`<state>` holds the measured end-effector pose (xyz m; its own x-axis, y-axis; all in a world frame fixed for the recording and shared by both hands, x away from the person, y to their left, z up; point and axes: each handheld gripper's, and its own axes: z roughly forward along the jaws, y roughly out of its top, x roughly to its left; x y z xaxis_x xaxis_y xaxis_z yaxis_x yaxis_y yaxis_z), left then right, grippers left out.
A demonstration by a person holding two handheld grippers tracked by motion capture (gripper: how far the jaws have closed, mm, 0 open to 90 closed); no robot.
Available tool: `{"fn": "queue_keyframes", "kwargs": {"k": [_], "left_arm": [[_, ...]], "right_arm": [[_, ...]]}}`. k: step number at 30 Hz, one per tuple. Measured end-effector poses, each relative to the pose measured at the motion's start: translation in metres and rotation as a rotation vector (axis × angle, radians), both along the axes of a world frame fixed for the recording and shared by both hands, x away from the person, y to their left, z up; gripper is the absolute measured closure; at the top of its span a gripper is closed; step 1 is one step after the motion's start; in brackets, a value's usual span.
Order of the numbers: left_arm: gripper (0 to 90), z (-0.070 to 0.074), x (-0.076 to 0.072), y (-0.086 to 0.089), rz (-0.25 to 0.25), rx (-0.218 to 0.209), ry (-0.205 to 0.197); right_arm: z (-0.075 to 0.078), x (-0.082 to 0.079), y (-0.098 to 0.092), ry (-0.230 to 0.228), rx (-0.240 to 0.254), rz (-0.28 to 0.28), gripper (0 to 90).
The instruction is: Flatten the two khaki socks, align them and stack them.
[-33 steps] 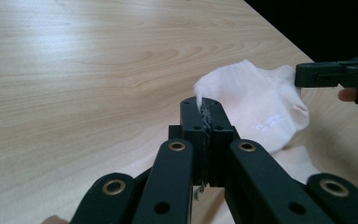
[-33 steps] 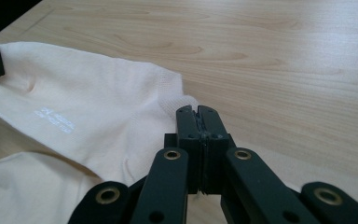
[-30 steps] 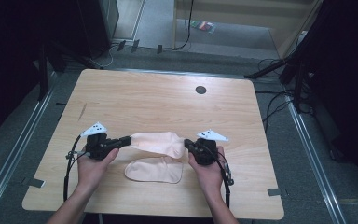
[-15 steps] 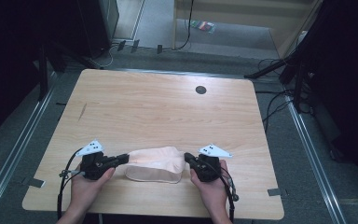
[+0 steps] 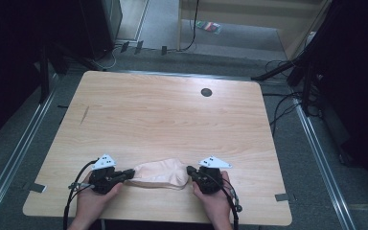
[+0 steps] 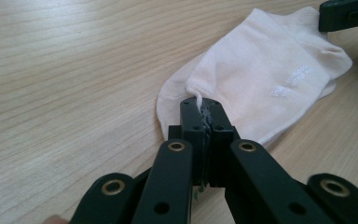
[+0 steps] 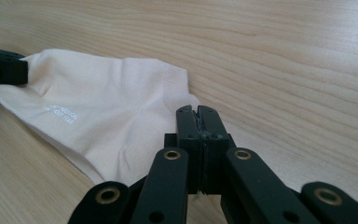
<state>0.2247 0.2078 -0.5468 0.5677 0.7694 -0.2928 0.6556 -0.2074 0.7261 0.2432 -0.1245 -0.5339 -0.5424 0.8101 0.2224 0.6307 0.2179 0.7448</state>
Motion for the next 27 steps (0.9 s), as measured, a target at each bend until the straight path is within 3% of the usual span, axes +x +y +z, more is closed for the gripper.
{"fn": "queue_keyframes", "kwargs": {"k": [3,7,11,15,19,21,22,25,27], "left_arm": [[90.0,0.001,0.000,0.001,0.000,-0.010,-0.007],[90.0,0.009,-0.002,0.008,0.013,-0.065,-0.032],[90.0,0.008,-0.003,0.009,-0.001,-0.046,-0.023],[89.9,0.004,-0.002,0.006,-0.005,-0.042,-0.003],[89.8,0.000,-0.001,0.005,0.012,0.013,-0.003],[89.2,-0.001,-0.001,0.004,0.011,0.014,-0.005],[87.2,-0.001,-0.001,0.004,0.018,0.012,-0.007],[58.6,0.002,-0.001,0.004,0.048,-0.004,-0.029],[53.0,0.008,-0.003,0.006,0.071,-0.031,-0.069]], "right_arm": [[0.001,-0.001,-0.002,-0.006,0.015,-0.004,89.7],[0.010,-0.004,-0.005,-0.034,0.058,-0.005,89.7],[0.012,-0.009,-0.006,-0.031,0.062,0.003,89.7],[0.003,-0.009,-0.003,-0.025,0.021,0.005,89.6],[-0.004,-0.006,0.000,-0.022,-0.012,0.004,89.6],[-0.006,-0.005,0.000,-0.010,-0.014,0.005,89.3],[-0.007,-0.005,0.000,-0.010,-0.017,0.005,88.2],[-0.008,-0.004,-0.002,-0.013,0.030,0.001,69.0],[-0.004,-0.006,-0.002,-0.044,0.046,-0.024,64.7]]}}
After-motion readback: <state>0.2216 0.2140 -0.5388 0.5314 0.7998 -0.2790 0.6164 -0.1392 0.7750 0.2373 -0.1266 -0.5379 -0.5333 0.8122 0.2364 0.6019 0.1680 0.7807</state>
